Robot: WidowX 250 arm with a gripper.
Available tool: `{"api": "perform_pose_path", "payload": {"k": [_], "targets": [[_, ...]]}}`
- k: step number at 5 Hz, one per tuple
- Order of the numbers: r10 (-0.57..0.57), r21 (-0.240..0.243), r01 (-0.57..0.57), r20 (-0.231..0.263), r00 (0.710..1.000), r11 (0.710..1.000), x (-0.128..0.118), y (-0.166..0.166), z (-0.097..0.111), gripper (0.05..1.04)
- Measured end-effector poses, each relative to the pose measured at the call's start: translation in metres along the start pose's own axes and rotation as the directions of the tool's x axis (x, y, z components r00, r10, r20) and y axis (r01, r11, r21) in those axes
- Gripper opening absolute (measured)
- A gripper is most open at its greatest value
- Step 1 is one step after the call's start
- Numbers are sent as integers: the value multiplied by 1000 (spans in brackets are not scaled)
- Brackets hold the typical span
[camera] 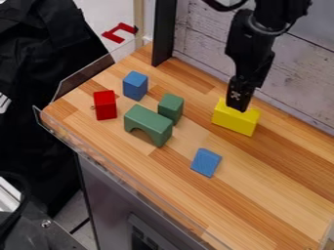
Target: Put the yellow block on top of the green arch
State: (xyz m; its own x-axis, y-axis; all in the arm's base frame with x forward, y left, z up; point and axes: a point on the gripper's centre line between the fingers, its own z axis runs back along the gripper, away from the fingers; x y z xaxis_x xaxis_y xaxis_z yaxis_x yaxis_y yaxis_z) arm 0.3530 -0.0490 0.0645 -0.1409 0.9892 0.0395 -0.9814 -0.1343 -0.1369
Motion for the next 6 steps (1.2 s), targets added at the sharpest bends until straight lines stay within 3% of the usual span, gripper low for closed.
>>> {"api": "perform_pose_path", "payload": {"k": [2,4,5,6], "targets": [[32,79,-32,2,999,996,1,3,-28,999],[95,115,-93,-13,995,989,5,3,-45,967],[125,115,-123,-10,992,986,9,5,-53,695],[131,109,-129,-15,991,986,11,8,-54,582]]}}
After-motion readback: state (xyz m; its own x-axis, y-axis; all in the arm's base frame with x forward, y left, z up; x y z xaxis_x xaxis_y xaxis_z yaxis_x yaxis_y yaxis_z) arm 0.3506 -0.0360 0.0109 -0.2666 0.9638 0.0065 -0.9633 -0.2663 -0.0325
